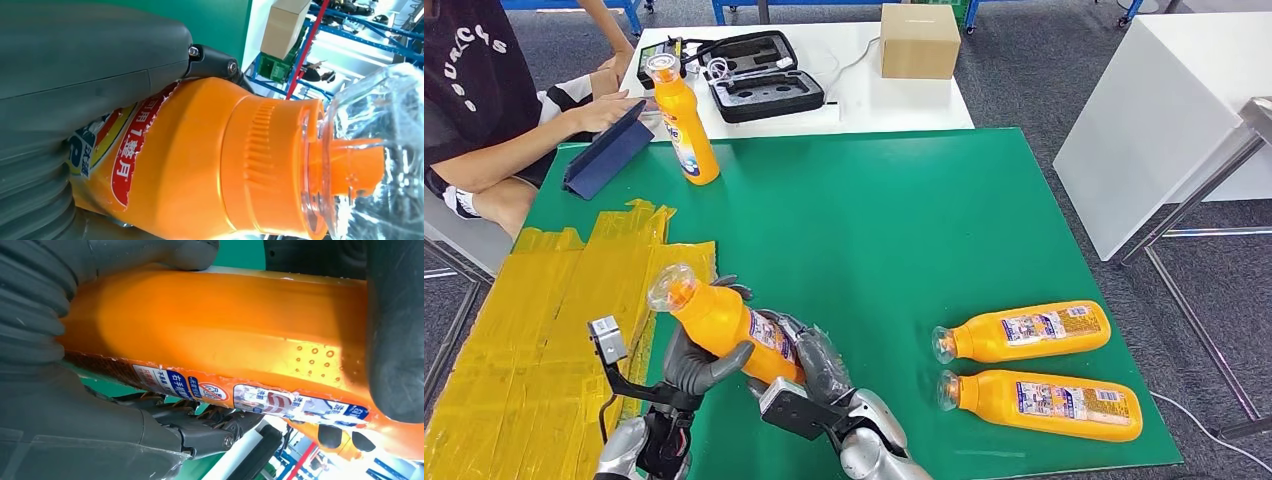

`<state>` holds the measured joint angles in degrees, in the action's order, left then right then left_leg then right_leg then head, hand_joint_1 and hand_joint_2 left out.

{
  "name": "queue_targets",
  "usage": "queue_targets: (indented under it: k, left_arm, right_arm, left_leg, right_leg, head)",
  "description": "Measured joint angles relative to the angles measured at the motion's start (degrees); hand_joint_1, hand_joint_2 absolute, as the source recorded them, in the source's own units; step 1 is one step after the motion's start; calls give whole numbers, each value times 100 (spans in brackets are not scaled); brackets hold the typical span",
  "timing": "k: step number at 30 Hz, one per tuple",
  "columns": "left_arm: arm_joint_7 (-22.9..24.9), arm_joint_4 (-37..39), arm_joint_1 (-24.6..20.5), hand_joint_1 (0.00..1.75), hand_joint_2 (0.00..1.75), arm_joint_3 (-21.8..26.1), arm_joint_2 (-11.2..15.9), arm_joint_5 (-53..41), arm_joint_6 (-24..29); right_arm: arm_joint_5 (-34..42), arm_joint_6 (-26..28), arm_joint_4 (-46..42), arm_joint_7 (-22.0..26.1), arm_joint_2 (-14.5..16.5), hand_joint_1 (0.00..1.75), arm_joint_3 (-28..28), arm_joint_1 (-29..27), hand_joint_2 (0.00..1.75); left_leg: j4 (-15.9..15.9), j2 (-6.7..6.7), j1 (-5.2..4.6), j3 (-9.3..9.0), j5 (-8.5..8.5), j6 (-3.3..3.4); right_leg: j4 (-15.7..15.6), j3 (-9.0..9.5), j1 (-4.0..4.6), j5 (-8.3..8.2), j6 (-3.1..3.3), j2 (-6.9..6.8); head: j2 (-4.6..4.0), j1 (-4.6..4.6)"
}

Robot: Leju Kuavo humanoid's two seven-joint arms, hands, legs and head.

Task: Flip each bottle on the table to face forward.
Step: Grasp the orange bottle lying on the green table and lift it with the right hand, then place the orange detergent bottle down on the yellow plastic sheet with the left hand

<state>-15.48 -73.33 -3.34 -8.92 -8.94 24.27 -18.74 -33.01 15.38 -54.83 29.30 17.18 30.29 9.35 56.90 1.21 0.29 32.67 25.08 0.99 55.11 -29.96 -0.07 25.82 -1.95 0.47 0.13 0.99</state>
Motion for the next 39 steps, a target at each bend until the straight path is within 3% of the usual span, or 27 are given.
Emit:
queue_targets:
  k: [24, 25, 28, 29, 32, 35, 39]
  left_arm:
    - [-22, -104, 27, 175, 175, 61, -2, 5, -4]
    - [-22, -104, 27, 175, 175, 61, -2, 5, -5]
    - [-28, -107, 30, 175, 175, 63, -4, 1, -3]
    - [-44, -118, 32, 175, 175, 65, -6, -20, 14]
    - [-170, -260, 48, 175, 175, 84, -18, -370, 318]
    - [-348, -615, 90, 175, 175, 170, -45, -1489, 1245]
    - [-458, -1369, 131, 175, 175, 444, -116, -3558, 2919]
  right_arm:
    - [134, -199, -252, -69, -7, 175, -45, -64, 175]
    - [134, -199, -252, -69, -7, 163, -45, -64, 175]
    - [160, -205, -263, -69, -7, 32, -48, -69, 175]
    - [207, -224, -290, -69, -7, 0, -57, -78, 131]
    - [492, -345, -536, -84, -16, 0, -155, -168, 0]
    - [778, -442, -1101, -155, -46, 0, -362, -393, 0]
    - [1086, -566, -2194, -218, -77, 0, -828, -903, 0]
  left_leg:
    - [0, 0, 0, 0, 0, 0]
    - [0, 0, 0, 0, 0, 0]
    - [0, 0, 0, 0, 0, 0]
    - [0, 0, 0, 0, 0, 0]
    - [0, 1, 0, 1, 0, 0]
    - [0, 1, 0, 2, 0, 0]
    - [1, 3, 0, 8, 0, 0]
  right_leg:
    - [0, -1, 0, 0, 0, 0]
    - [0, -1, 0, 0, 0, 0]
    - [0, -1, 0, 0, 0, 0]
    - [0, -1, 0, 0, 0, 0]
    - [0, -1, 0, 0, 0, -1]
    - [0, -2, 0, 0, 0, -1]
    - [0, -6, 0, 0, 0, -2]
  head:
    - [0, 0]
    - [0, 1]
    - [0, 1]
    - [0, 1]
    - [0, -1]
    - [0, -1]
    - [0, 2]
